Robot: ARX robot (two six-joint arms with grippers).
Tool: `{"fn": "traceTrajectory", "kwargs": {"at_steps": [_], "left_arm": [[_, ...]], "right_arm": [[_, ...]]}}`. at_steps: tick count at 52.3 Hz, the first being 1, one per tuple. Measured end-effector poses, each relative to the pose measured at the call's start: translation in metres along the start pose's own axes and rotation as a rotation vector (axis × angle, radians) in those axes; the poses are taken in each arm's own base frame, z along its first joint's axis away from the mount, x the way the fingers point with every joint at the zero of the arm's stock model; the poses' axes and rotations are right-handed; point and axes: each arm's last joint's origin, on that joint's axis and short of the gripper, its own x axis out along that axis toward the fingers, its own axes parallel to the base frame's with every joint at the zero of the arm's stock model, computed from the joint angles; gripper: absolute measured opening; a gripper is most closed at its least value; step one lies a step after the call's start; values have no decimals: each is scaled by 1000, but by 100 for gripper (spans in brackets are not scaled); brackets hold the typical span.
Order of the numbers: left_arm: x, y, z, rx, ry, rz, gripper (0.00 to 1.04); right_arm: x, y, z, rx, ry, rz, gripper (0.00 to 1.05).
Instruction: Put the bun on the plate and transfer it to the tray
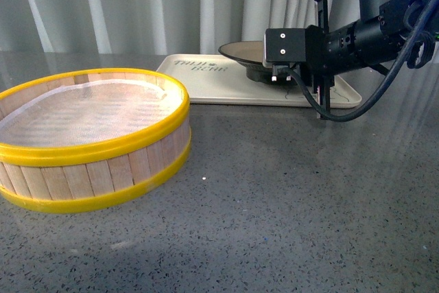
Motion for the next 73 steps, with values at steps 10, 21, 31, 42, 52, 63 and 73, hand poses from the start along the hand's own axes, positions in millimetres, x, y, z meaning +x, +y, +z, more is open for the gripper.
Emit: {"fn": "traceTrajectory", "kwargs": {"at_steps": [10, 21, 31, 42, 52, 63, 73], "left_arm": [[0, 0, 0, 0, 0, 0, 98], [0, 0, 0, 0, 0, 0, 98], [0, 0, 0, 0, 0, 0, 98], [0, 0, 0, 0, 0, 0, 98], [0, 0, 0, 0, 0, 0, 98], [0, 0, 0, 0, 0, 0, 98], [0, 0, 0, 0, 0, 0, 98]], "right_arm": [[0, 9, -3, 19, 8, 13, 3], [-3, 17, -3, 24, 17, 31, 20], [-21, 8, 6, 17, -2, -39, 53], [-66, -8, 40, 127, -31, -181, 89], [-142, -6, 98, 449, -91, -355, 96], [-222, 41, 129, 969, -59, -569, 96], [-263, 99, 127, 1444, 47, -756, 96]]}}
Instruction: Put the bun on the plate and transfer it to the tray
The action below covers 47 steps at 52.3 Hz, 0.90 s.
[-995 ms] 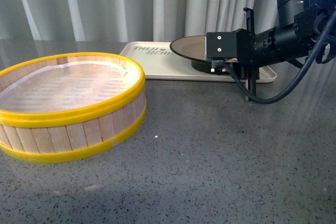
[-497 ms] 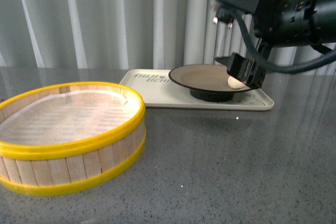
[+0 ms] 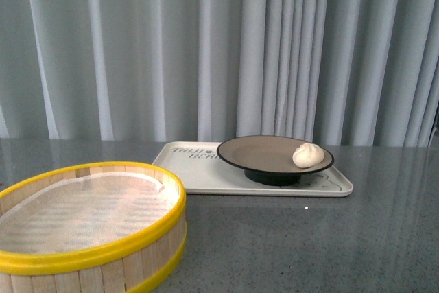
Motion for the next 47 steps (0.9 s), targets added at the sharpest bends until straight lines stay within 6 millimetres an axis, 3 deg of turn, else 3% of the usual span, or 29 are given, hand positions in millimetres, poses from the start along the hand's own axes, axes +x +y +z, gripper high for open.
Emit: {"fn": "traceTrajectory", "kwargs": {"at_steps": [2, 7, 19, 25, 47], "left_arm": [[0, 0, 0, 0, 0, 0, 98], [0, 0, 0, 0, 0, 4, 98], [0, 0, 0, 0, 0, 0, 98], [0, 0, 0, 0, 0, 1, 98], [0, 0, 0, 0, 0, 1, 98]], "right_arm": [[-1, -1, 1, 35, -20, 3, 93], [-13, -15, -16, -41, -36, 37, 69], [-30, -39, -39, -68, -35, 12, 31], [-41, -49, -51, -70, -38, 21, 3], [-60, -72, -68, -72, -41, 5, 2]]}}
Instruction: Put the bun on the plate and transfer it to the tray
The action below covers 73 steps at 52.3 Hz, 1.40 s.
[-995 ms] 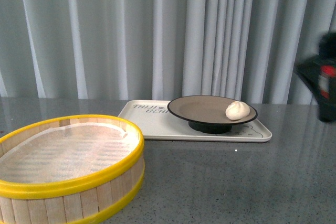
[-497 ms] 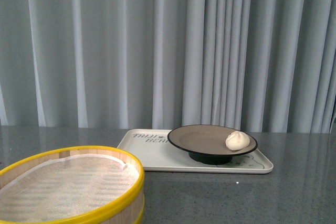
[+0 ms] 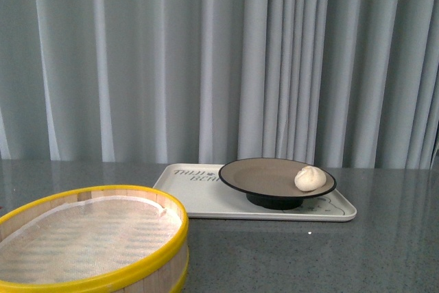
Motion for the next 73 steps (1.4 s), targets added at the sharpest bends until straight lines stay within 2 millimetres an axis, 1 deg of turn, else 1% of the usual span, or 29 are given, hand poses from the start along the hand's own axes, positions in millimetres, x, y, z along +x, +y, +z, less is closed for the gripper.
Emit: {"fn": "traceTrajectory", "kwargs": {"at_steps": [14, 19, 51, 56, 60, 73], "left_arm": [[0, 0, 0, 0, 0, 0, 98], [0, 0, 0, 0, 0, 0, 98], [0, 0, 0, 0, 0, 0, 98], [0, 0, 0, 0, 0, 0, 98], [0, 0, 0, 0, 0, 0, 98], [0, 0, 0, 0, 0, 0, 98]], "right_arm": [[-9, 0, -7, 0, 0, 5, 2], [-11, 0, -14, -1, -8, 5, 2], [-22, 0, -14, 0, -13, 6, 2], [-29, 0, -18, 0, 25, 8, 2], [-32, 0, -16, -1, -6, 7, 2], [-32, 0, -16, -1, -8, 8, 2]]}}
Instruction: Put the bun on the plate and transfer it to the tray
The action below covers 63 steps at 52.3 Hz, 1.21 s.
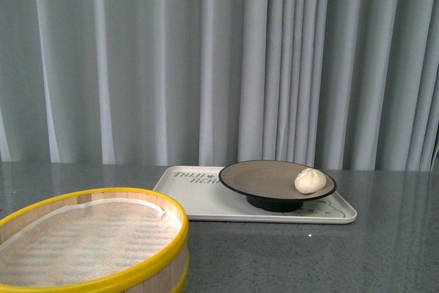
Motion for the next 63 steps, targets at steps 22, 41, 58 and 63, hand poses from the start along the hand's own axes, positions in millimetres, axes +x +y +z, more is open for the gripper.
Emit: {"fn": "traceTrajectory", "kwargs": {"at_steps": [22, 41, 58, 63], "left_arm": [[0, 0, 0, 0, 0, 0, 98], [0, 0, 0, 0, 0, 0, 98], [0, 0, 0, 0, 0, 0, 98], [0, 0, 0, 0, 0, 0, 98]], "right_arm": [[0, 0, 0, 0, 0, 0, 12], [0, 0, 0, 0, 0, -1, 69], [0, 0, 0, 0, 0, 0, 96], [0, 0, 0, 0, 0, 0, 96]]}}
